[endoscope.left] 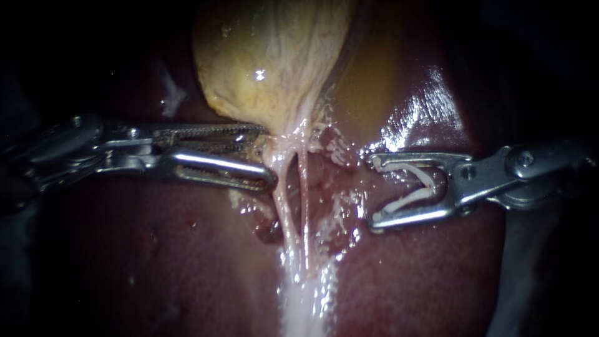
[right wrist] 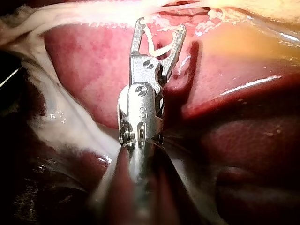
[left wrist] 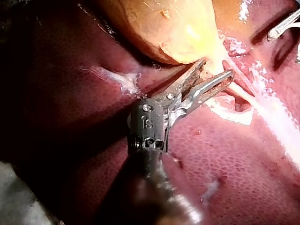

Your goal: Grabbing gallbladder

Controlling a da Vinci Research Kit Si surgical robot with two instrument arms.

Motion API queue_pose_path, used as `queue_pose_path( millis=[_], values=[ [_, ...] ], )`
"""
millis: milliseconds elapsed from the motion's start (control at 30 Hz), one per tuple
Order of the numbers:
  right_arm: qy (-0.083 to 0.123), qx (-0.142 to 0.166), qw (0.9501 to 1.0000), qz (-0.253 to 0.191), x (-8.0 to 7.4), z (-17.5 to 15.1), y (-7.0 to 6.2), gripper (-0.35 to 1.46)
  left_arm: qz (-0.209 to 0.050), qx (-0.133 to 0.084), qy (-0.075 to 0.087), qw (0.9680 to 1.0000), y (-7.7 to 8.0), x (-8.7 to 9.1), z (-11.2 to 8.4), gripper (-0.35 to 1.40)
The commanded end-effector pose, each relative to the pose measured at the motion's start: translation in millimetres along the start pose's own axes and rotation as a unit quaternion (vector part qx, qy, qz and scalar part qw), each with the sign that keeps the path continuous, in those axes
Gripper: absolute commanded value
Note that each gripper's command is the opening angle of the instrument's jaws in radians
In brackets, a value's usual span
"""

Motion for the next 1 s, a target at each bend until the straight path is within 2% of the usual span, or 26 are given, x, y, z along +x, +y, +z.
queue_pose_path(
  millis=[33, 267, 400, 567, 667, 1000],
  values=[
    [0.0, 0.0, 1.0, 0.0, 0.0, 0.0, 0.0, 0.5, -0.003, 0.0, 0.0, 1.0, 0.0, 0.1, 0.0, 0.2],
    [0.0, 0.0, 1.0, 0.0, 0.0, 0.0, 0.0, 0.5, -0.028, -0.001, -0.001, 0.9996, -0.6, 0.0, -0.2, -0.08],
    [0.0, 0.0, 1.0, 0.0, 0.0, 0.0, 0.0, 0.5, -0.034, -0.002, -0.002, 0.9994, -0.8, 0.0, -0.3, -0.35],
    [0.0, 0.0, 1.0, 0.0, 0.0, 0.0, 0.0, 0.5, -0.037, -0.001, -0.004, 0.9993, -0.7, -0.1, -0.7, -0.35],
    [0.0, 0.0, 1.0, 0.0, 0.0, 0.0, 0.0, 0.5, -0.037, -0.005, -0.011, 0.9992, -0.5, 0.0, -1.0, -0.35],
    [0.0, 0.0, 1.0, 0.0, 0.0, -0.1, 0.0, 0.5, -0.054, -0.02, -0.024, 0.998, 1.8, -0.3, -2.5, -0.35]
  ],
)
